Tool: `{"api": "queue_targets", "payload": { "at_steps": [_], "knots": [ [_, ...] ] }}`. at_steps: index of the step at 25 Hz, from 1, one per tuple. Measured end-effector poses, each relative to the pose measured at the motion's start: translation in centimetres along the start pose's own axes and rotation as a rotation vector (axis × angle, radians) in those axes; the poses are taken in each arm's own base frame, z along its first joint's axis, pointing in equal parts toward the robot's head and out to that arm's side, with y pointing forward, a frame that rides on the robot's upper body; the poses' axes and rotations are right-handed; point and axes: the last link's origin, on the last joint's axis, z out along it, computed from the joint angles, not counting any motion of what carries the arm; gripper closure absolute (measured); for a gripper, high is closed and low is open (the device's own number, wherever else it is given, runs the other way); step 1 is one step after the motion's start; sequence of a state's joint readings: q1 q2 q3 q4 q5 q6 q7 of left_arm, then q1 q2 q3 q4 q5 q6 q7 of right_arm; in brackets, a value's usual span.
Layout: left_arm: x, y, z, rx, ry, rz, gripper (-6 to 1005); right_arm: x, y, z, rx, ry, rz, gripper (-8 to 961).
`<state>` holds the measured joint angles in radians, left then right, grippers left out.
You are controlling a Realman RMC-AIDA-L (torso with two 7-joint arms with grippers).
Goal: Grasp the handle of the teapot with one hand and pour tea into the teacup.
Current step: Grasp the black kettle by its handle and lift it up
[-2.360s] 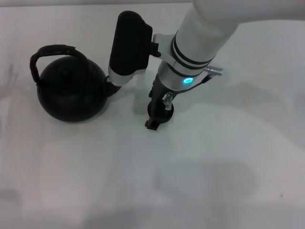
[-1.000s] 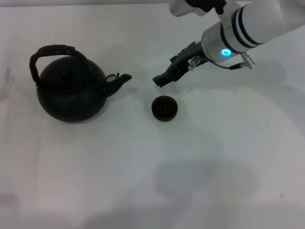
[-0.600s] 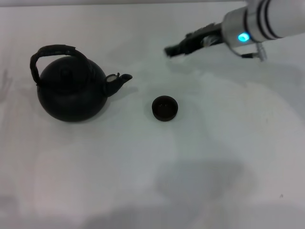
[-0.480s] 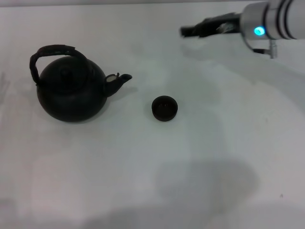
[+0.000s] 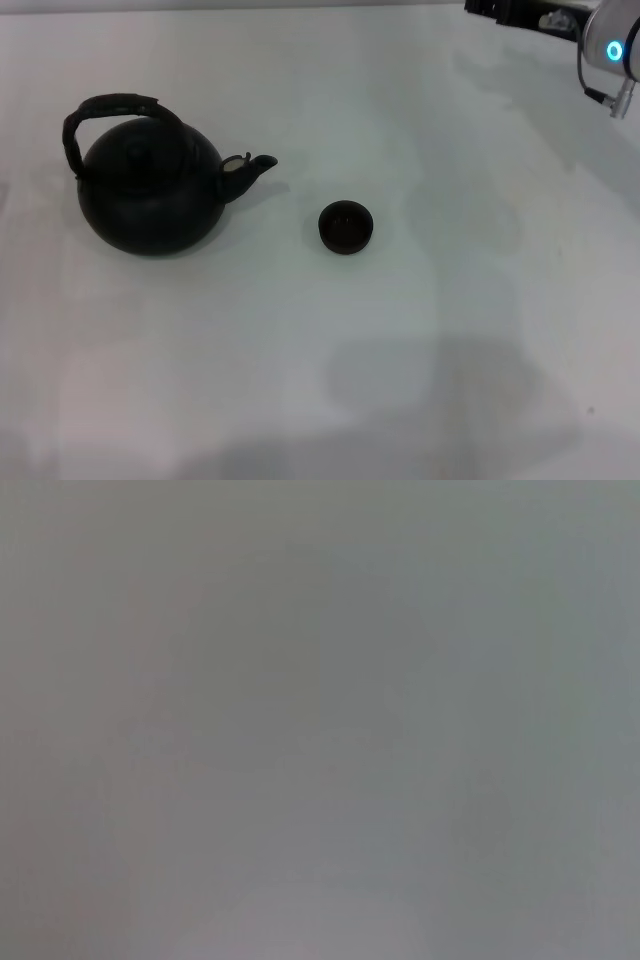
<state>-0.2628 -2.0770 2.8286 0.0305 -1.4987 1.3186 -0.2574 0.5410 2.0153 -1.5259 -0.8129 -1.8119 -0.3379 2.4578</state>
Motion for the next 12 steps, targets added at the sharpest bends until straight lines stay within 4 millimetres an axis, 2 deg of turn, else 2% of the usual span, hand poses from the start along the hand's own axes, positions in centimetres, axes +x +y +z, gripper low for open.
{"api": "queue_targets", "payload": {
  "at_steps": [4,8,12],
  "knots": [
    [0.0,0.1,0.1,-0.007,0.001,0.001,111,-1.8,-0.5,-0.1,0.045,-0.093,0.016,114],
    [0.1,0.2,0.2,-0.013,0.002,0.003,112,-3.4,-1.0,-0.3,0.160,-0.245,-0.053,116],
    [0.1,0.2,0.2,-0.014,0.001,0.004,112,-3.6,-0.6,-0.7,0.266,-0.391,-0.182,118]
  ]
}}
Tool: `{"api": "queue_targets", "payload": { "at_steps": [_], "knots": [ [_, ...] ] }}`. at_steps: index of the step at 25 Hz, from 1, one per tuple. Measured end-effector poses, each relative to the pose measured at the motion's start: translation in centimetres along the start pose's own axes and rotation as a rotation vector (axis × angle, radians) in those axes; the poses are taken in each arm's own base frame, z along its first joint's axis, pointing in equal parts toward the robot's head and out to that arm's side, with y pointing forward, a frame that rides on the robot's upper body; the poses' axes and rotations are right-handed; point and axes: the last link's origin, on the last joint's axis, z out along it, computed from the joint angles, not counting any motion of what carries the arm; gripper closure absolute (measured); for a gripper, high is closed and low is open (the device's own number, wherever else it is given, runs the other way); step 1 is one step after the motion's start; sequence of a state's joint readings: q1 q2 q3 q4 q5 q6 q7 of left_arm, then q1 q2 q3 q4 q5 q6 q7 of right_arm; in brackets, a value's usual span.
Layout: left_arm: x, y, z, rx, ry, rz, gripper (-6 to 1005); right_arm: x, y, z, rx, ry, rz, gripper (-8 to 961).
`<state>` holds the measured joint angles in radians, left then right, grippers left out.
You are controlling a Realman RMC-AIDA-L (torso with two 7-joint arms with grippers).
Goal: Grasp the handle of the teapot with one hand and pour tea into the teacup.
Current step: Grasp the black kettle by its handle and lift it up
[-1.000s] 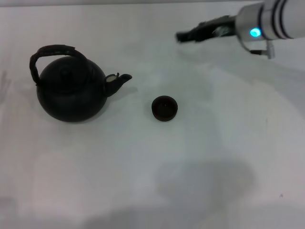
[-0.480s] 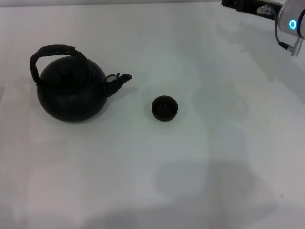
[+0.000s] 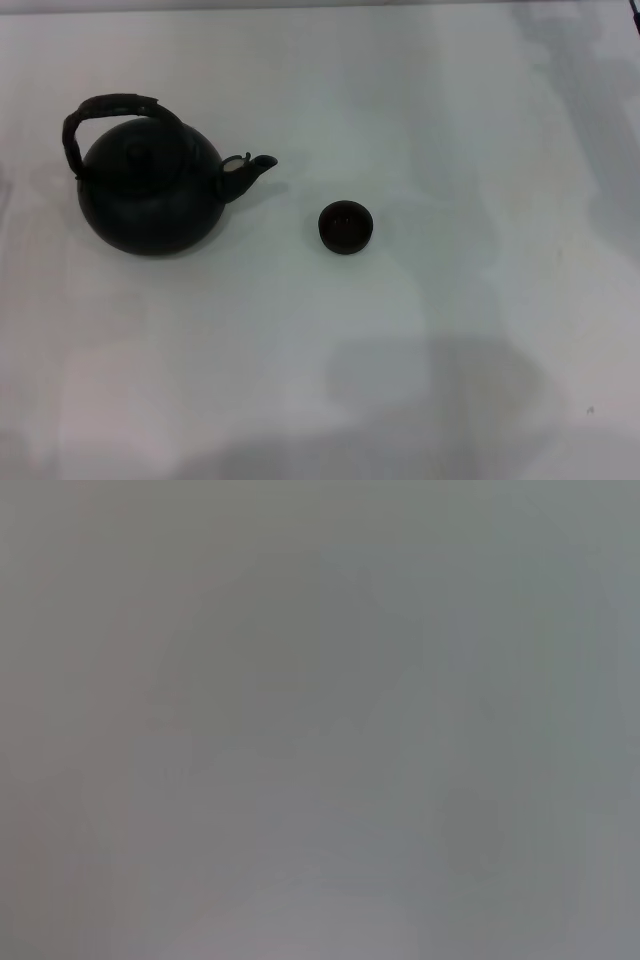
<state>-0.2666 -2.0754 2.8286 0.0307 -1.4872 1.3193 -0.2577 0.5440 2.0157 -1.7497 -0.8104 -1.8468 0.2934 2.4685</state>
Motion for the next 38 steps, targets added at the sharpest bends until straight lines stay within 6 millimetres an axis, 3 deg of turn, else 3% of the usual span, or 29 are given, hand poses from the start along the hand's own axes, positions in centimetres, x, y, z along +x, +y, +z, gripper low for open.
{"api": "queue_targets", "payload": {
  "at_steps": [4,12,15,23,29,32,34,38],
  "knots": [
    [0.0,0.0,0.0,0.000,-0.001,0.000,111,-0.2,-0.1,0.0,0.018,-0.025,0.028,120],
    [0.1,0.2,0.3,-0.006,0.002,0.000,112,2.7,1.0,-0.8,-0.043,0.089,0.151,122],
    [0.1,0.2,0.3,-0.006,0.003,0.000,112,3.1,0.3,-1.2,-0.025,0.097,0.261,122],
    [0.1,0.2,0.3,-0.007,0.004,0.000,111,1.2,-2.5,-0.4,-0.084,0.273,0.553,123],
    [0.1,0.2,0.2,-0.007,0.004,0.000,111,-0.8,-3.5,-1.1,-0.295,0.337,0.630,124],
    [0.1,0.2,0.3,-0.009,0.005,0.000,112,-1.9,-4.7,-2.4,-0.463,0.229,0.726,125],
    [0.2,0.2,0.4,-0.010,0.007,0.001,112,-1.8,-5.4,-3.8,-0.560,0.057,0.787,125],
    [0.3,0.2,0.5,-0.012,0.009,0.003,111,-0.4,-6.9,-5.8,-0.522,-0.234,0.715,125]
  ]
}}
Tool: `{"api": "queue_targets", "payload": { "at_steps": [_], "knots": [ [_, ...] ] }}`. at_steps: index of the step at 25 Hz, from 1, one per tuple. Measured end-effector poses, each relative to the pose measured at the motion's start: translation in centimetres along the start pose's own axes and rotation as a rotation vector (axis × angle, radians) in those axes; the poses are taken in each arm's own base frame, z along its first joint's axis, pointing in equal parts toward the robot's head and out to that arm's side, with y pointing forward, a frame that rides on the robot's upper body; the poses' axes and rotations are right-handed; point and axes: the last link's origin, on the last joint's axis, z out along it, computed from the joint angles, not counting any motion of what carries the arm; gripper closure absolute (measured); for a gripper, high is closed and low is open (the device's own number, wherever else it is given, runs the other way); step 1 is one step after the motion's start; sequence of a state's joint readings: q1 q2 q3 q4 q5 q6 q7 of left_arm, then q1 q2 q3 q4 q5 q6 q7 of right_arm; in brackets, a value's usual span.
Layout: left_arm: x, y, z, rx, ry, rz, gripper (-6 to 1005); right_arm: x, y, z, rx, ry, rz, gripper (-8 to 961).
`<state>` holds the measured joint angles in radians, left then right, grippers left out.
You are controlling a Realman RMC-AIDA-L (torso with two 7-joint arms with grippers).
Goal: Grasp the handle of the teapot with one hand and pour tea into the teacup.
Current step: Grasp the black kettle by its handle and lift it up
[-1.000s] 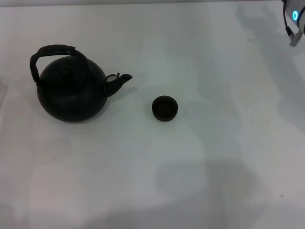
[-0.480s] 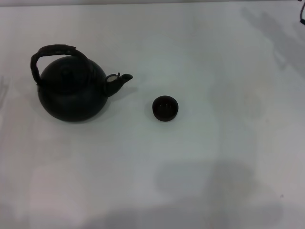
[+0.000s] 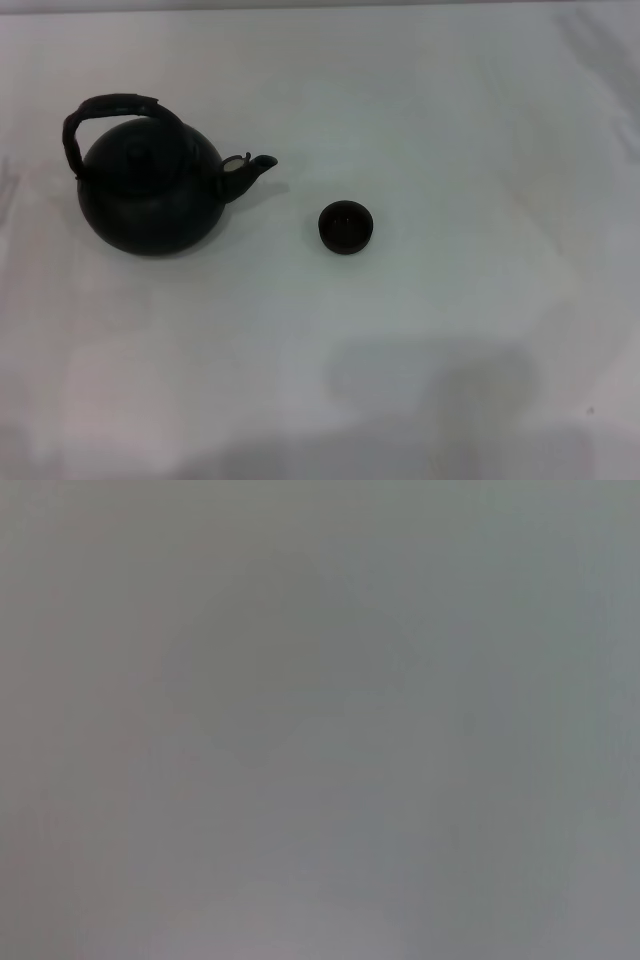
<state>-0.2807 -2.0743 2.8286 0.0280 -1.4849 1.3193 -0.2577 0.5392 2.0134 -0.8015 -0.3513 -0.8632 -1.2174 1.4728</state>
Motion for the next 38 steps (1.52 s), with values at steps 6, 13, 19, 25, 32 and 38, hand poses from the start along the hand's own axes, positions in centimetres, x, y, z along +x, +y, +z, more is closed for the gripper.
{"api": "queue_targets", "payload": {
  "at_steps": [6,13,19,25,32,38],
  "knots": [
    [0.1,0.2,0.2,-0.013,0.002,0.003,111,2.4,-0.4,-1.9,0.058,-0.090,-0.475,126],
    [-0.2,0.5,-0.2,-0.026,-0.008,0.002,112,5.4,-1.1,-1.9,0.185,-0.025,-0.818,126],
    [-0.7,0.9,-2.1,-0.085,-0.025,-0.017,112,5.6,-1.9,-2.1,0.291,-0.021,-0.868,125],
    [-1.1,0.6,-5.4,-0.129,-0.027,-0.017,112,5.7,-2.3,-1.2,0.310,0.011,-0.865,125],
    [-0.9,0.6,-7.4,-0.195,-0.020,-0.002,111,5.7,-2.3,0.2,0.316,0.041,-0.868,126],
    [-0.8,1.7,-7.0,-0.277,-0.019,0.001,111,5.5,-2.4,0.3,0.330,0.030,-0.859,125]
  ]
}}
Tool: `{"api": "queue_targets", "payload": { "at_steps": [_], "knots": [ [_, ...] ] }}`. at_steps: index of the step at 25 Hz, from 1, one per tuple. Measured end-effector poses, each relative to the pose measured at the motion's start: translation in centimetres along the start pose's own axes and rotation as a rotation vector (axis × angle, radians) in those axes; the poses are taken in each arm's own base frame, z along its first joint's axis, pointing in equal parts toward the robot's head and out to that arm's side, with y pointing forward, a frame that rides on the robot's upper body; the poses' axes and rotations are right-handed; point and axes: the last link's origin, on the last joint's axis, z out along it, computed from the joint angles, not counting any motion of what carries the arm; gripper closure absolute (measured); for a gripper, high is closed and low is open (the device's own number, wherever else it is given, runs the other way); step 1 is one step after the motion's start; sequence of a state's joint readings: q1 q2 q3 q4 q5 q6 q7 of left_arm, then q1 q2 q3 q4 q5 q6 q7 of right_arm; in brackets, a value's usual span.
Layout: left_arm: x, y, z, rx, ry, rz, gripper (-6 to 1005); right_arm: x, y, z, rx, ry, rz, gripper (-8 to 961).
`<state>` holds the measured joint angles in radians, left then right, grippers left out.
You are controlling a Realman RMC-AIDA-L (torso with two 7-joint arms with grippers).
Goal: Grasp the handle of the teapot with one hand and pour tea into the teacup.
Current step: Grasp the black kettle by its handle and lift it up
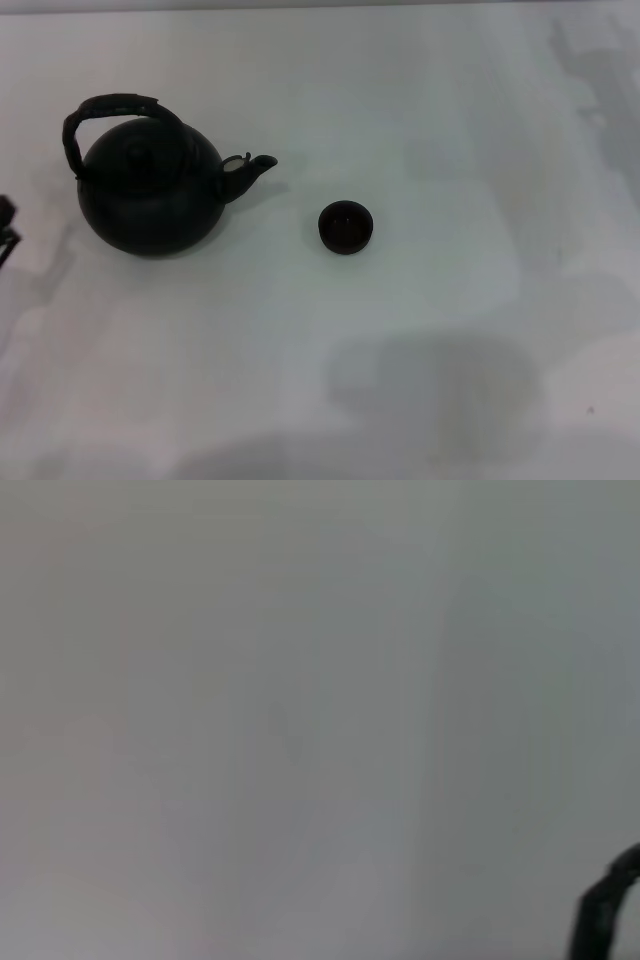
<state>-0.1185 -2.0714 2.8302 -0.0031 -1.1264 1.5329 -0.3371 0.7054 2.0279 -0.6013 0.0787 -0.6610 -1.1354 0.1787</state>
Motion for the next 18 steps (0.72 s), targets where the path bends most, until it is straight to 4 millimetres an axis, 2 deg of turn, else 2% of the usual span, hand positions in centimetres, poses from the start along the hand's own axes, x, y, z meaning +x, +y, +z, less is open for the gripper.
{"api": "queue_targets", "payload": {
  "at_steps": [8,18],
  "knots": [
    [0.3,1.9,2.9,-0.155,0.003,0.019,111,0.2,-0.3,-0.3,0.011,0.006,0.008,125],
    [0.4,2.2,5.1,-0.168,-0.011,0.028,112,0.4,-0.5,-0.5,0.016,0.011,0.008,126]
  ]
}}
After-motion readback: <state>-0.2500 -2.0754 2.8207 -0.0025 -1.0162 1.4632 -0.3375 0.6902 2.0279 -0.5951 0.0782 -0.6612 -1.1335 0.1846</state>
